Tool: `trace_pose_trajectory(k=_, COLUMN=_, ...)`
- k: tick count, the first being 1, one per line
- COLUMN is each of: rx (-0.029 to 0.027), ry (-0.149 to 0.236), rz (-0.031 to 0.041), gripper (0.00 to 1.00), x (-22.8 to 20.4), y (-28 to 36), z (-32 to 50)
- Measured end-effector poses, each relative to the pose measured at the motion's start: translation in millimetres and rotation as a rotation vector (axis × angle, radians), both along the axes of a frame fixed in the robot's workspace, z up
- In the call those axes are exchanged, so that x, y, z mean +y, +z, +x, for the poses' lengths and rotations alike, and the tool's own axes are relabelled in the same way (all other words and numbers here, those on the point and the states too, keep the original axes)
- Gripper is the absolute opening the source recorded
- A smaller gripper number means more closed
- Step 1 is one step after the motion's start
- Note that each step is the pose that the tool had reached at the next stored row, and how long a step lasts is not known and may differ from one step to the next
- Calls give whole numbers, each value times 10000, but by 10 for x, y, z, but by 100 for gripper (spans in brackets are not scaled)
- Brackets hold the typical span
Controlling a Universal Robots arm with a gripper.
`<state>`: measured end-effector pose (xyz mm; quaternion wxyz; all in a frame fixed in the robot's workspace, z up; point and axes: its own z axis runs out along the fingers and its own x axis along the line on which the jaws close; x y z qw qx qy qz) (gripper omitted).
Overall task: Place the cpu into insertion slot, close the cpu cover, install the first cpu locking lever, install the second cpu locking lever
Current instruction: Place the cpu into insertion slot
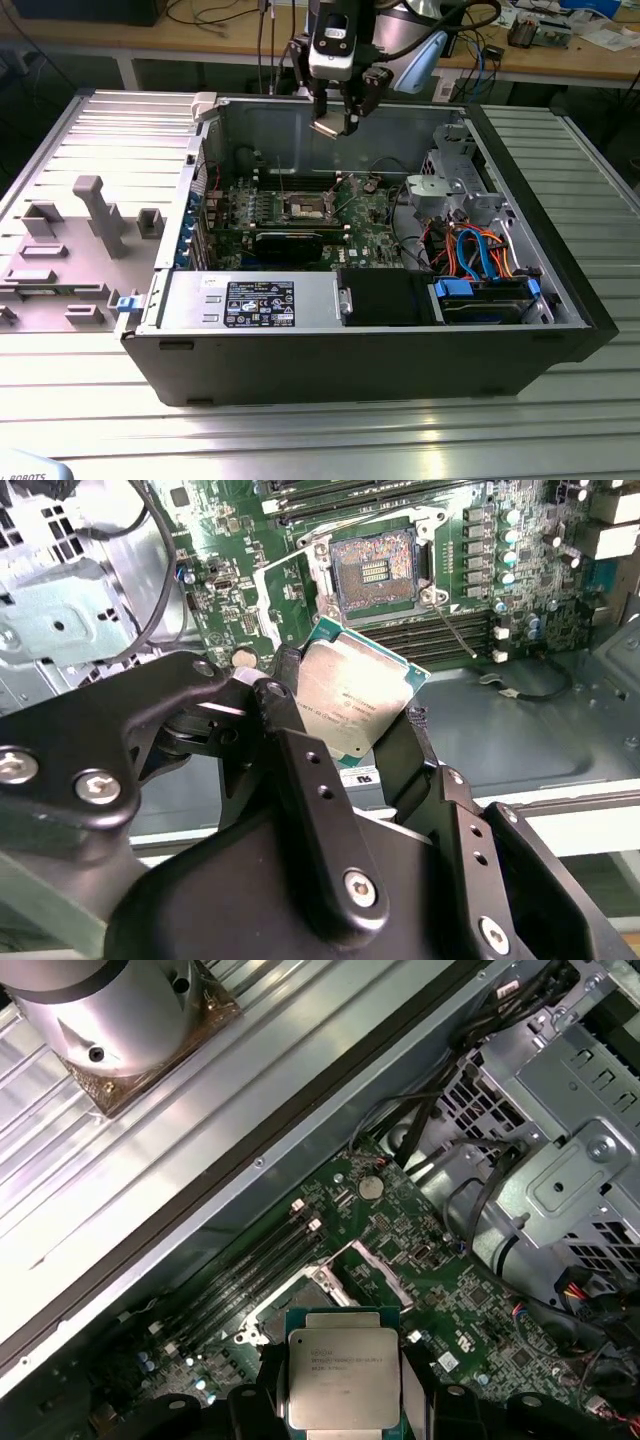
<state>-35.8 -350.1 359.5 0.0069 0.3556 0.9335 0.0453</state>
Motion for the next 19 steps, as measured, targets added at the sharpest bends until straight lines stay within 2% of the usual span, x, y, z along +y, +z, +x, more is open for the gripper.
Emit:
trace_pose_trajectory(k=9, rx=1, ry=-963, rz=0, gripper=54, x=0, y=-10, z=-2)
trace_pose_trajectory(k=10, rx=1, ry=-1195, rz=-1, gripper=54, x=0, y=-12, z=-3)
trace_pose_trajectory(k=16, rx=2, ry=-1506, rz=-2, gripper=54, x=0, y=-14, z=-28)
trace_pose_trajectory(k=19, rx=3, ry=-2289, rz=0, gripper=54, x=0, y=-21, z=-29)
